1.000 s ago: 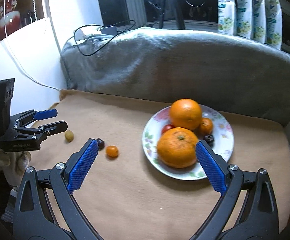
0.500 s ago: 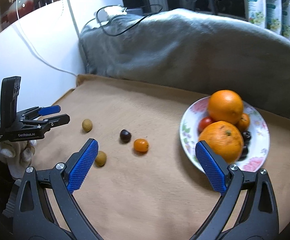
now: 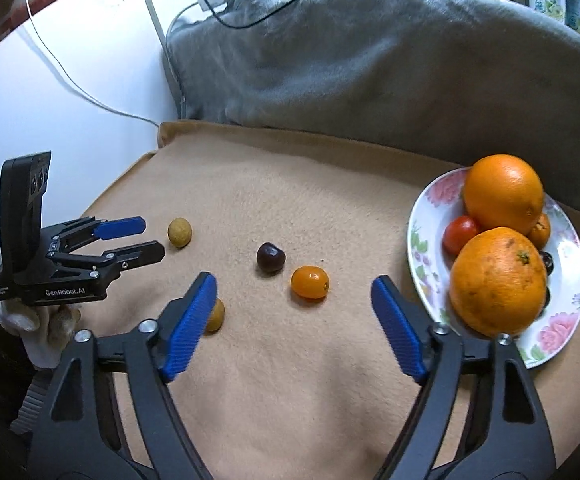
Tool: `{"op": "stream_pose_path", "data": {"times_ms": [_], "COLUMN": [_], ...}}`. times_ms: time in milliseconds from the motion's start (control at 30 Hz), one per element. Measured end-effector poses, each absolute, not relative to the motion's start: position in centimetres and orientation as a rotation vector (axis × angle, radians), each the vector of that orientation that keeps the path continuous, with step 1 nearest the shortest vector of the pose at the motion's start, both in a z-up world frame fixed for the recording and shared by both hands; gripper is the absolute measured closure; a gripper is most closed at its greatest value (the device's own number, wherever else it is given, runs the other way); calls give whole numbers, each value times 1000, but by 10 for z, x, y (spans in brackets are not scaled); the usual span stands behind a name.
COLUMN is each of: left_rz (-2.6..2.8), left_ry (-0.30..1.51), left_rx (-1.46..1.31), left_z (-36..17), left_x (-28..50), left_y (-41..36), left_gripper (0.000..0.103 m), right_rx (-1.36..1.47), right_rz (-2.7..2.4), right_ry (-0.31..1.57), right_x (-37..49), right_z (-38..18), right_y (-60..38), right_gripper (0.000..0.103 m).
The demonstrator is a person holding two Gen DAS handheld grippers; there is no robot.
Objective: Organize fruits
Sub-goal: 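Move the left tool to a brown round fruit while the right tool approaches the kumquat, then grasp the brown fruit with the left tool while the right tool grasps the kumquat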
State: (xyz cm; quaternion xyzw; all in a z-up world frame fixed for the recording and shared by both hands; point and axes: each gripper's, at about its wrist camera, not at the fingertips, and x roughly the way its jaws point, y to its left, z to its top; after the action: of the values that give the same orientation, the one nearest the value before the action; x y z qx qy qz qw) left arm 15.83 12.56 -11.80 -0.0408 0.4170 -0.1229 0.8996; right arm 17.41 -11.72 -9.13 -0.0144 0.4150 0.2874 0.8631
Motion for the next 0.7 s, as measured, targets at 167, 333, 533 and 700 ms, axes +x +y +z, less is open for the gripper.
{"op": "stream_pose_path", "data": {"times_ms": [167,333,533,700], "left_rz": [-258,-254,-252,-250], "left_ry": [883,899,916,921], "left_rx": [-102,-119,-136,-141], "left_z": [-124,-130,-136,-138], "left_x": [165,171,177,180], "left_y": [127,130,130,130], "left_gripper": [46,51,56,61], "right_rx": [-41,-58,-65,-73], "right_rz": [601,575,571,568], "right_ry": [906,928,947,959], "right_x": [182,190,195,199], "right_z": [-104,-115,-121,-125], "right_y": [-110,-105,-104,-102], "right_gripper": [38,44,48,54]}}
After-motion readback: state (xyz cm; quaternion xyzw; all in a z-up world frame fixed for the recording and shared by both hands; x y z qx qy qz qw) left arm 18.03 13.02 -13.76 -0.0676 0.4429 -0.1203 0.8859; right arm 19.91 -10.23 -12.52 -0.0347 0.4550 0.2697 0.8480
